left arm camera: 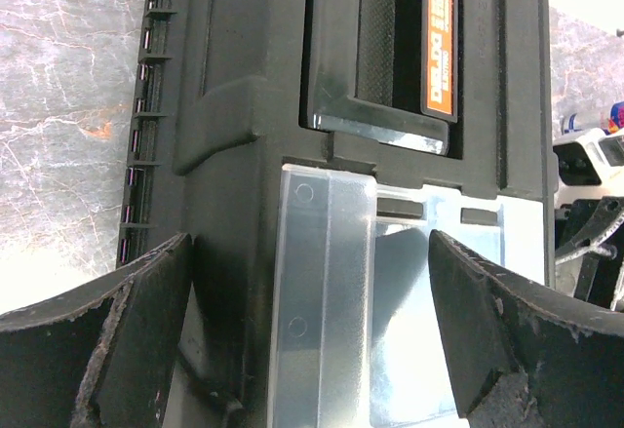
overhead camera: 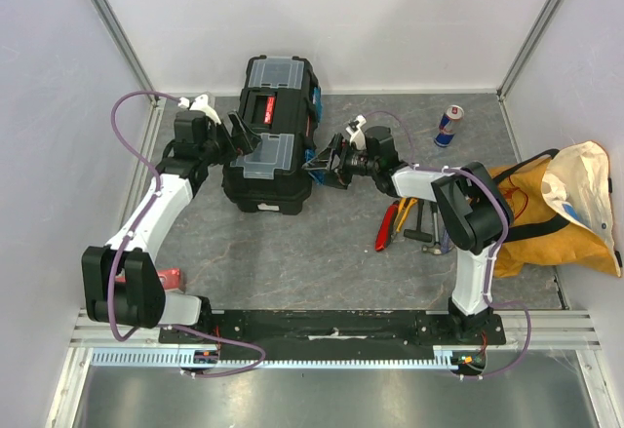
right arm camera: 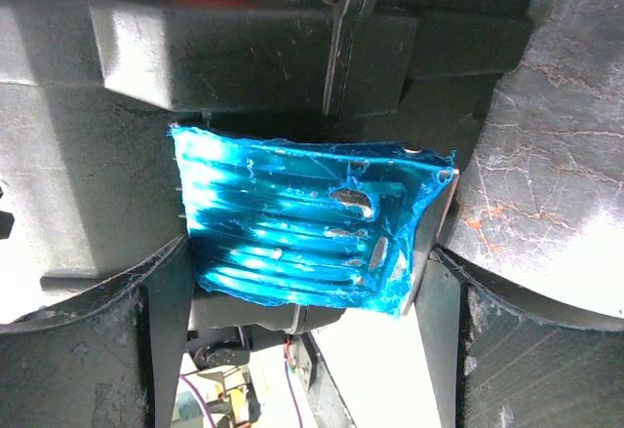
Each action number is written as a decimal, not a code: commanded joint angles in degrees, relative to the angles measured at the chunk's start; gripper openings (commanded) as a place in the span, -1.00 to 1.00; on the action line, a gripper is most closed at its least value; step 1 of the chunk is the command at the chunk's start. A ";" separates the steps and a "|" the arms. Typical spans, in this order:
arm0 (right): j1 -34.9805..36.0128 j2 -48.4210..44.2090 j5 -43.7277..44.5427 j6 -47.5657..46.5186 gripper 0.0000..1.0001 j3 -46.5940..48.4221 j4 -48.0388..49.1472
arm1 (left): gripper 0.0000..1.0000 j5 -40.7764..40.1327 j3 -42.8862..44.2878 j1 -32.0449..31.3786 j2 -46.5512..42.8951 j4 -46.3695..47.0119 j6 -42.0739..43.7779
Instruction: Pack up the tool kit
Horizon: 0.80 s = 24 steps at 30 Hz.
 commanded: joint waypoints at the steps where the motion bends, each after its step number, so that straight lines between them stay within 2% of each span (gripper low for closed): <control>1: 5.58 -0.57 9.69 -5.79 -1.00 1.89 -2.50 | 0.45 3.13 -6.47 -7.04 8.47 -25.23 1.24; 4: 4.36 -1.71 6.71 -2.37 -1.00 -1.17 6.43 | 0.38 2.34 -6.11 -6.34 8.74 -25.40 -0.26; 7: 3.39 -1.63 4.25 2.30 -1.00 -4.88 18.14 | 0.22 -0.20 -5.33 -5.55 9.35 -26.37 -0.96; 13: 1.72 -0.40 2.66 11.52 -1.00 -7.78 34.41 | 0.20 -0.56 -3.13 -4.58 10.50 -26.99 -0.61; 20: 0.57 -1.72 3.80 17.24 -1.00 -8.31 42.06 | 0.20 0.49 -2.86 -3.17 10.67 -26.37 -0.53; 24: 0.48 -2.25 3.36 17.34 -1.00 -8.22 41.81 | 0.20 1.45 -2.69 -2.64 10.76 -26.11 -0.61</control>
